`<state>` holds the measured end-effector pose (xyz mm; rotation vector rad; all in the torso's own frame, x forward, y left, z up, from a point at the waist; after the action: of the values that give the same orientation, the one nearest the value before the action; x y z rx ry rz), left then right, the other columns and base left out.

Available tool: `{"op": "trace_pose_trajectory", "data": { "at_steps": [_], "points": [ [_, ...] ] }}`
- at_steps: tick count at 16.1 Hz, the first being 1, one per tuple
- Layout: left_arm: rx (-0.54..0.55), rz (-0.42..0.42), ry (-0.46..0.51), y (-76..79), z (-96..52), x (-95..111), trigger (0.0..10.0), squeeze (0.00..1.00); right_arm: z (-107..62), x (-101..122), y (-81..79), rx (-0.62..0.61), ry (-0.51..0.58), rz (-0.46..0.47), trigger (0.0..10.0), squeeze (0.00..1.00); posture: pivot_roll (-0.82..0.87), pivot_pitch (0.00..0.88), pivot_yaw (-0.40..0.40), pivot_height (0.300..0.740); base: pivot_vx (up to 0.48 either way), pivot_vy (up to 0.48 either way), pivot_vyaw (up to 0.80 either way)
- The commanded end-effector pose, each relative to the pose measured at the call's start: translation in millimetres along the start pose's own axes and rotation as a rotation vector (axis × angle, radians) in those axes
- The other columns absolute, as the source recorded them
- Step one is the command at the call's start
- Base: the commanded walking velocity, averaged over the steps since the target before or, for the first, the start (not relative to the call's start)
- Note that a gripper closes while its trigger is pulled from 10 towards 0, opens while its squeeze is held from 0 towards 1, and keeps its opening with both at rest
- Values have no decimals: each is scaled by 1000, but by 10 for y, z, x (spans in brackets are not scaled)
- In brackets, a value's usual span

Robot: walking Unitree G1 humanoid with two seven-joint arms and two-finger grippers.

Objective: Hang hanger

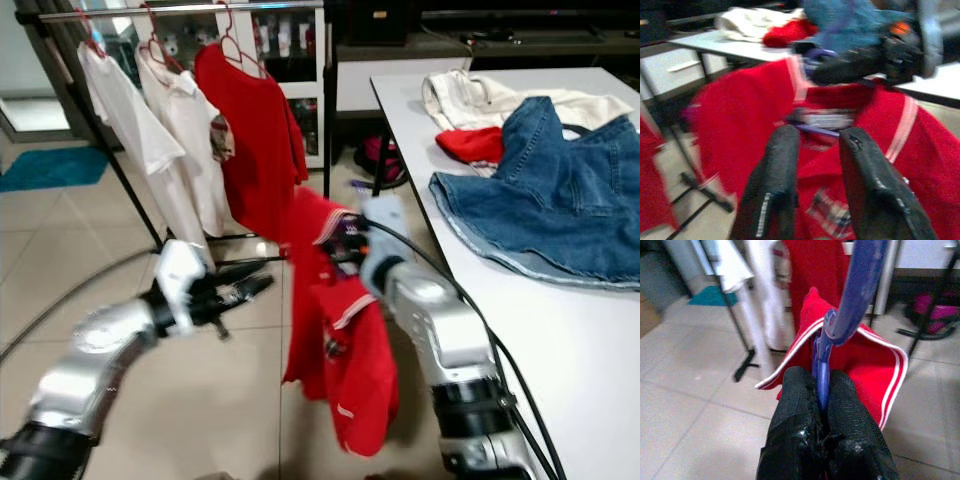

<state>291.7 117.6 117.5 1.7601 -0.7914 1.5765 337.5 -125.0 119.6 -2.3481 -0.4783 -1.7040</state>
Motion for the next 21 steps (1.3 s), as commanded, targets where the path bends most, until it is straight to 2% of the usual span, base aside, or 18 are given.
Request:
{"op": "trace_pose_trajectory", "data": {
  "at_steps": [1,2,3,4,5,6,7,10,13,16,21],
  "points": [
    [54,-10,-4,-56,-40,16,10000,1000,-18,98,37,-29,59,4,10000,0,-45,0,81,740,0,0,0],
    [189,-30,20,-201,-112,43,10000,949,-56,60,60,-53,78,25,10000,0,-49,0,88,740,0,0,0],
    [271,-47,38,-290,-173,63,10000,392,-83,40,49,-55,96,37,10000,0,-43,0,82,740,0,0,0],
    [362,-51,27,-381,-215,64,10000,0,-113,14,56,-79,113,40,10000,0,-28,0,65,740,0,0,0],
    [452,-51,37,-468,-248,77,10000,0,-144,-50,61,-108,118,27,10000,0,-17,0,55,740,0,0,0],
    [490,-25,28,-492,-279,87,10000,0,-156,-105,50,-119,114,17,10000,0,-9,0,49,740,0,0,0],
    [516,-23,52,-449,-306,103,10000,0,-192,-175,97,-175,118,-15,10000,0,-3,0,47,740,0,0,0],
    [549,-16,80,-382,-322,89,10000,0,-244,-224,144,-218,150,10,10000,0,0,0,47,740,192,0,0],
    [599,-31,89,-319,-304,-51,10000,0,-252,-229,164,-232,161,-9,10000,0,1,0,19,740,328,0,267],
    [643,-17,109,-338,-307,7,10000,0,-201,-177,155,-220,190,14,10000,0,10,0,12,740,344,0,710],
    [634,0,100,-315,-269,-2,10000,0,-154,-197,174,-245,169,13,10000,0,19,0,6,740,351,0,0]
  ]
}}
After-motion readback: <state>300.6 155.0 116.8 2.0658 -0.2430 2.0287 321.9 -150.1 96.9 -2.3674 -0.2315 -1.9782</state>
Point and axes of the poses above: a point about 5 cm out from each wrist's last joint towards the gripper, its own z axis pointing out of the wrist towards the gripper, its own x axis along the axis of the wrist's last joint, y = z × x, the point moved 3 cm from there along z, pointing out of the wrist towards the gripper, and after that the axes turned 7 degrees about -z, right-handed, at the moved point
